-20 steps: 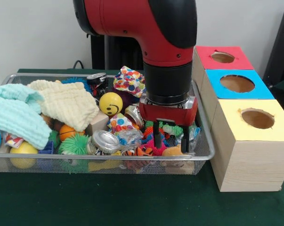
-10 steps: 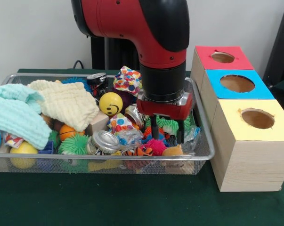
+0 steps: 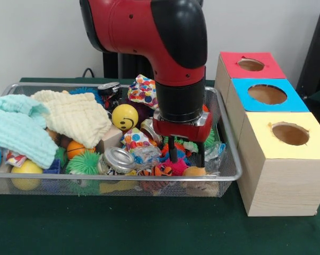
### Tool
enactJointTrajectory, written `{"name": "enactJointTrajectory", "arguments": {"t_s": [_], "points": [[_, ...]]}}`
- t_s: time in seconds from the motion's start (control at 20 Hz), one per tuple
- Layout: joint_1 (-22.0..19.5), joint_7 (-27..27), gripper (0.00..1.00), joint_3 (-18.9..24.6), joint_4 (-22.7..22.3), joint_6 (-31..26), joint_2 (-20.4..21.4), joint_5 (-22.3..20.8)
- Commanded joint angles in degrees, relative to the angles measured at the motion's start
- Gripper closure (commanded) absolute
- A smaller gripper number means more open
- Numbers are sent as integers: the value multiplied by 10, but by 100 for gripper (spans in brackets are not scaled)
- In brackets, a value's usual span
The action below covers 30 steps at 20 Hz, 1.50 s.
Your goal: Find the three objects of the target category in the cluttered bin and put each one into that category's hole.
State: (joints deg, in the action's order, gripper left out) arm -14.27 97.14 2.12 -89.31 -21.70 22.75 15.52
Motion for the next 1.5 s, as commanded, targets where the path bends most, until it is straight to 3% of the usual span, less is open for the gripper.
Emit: {"name": "enactJointTrajectory", "arguments": {"t_s": [0.05, 0.3, 0.85, 1.1, 1.35, 1.5], "points": [[-34, 110, 0, 89, -63, 69, -34, 21], [-55, 117, 0, 124, -76, 114, -40, 16], [-68, 148, 0, 153, -101, 139, -33, 32], [-43, 162, 0, 113, -92, 172, -29, 30], [-42, 168, 0, 120, -95, 208, -28, 30], [-12, 166, 0, 82, -83, 206, -21, 41]]}}
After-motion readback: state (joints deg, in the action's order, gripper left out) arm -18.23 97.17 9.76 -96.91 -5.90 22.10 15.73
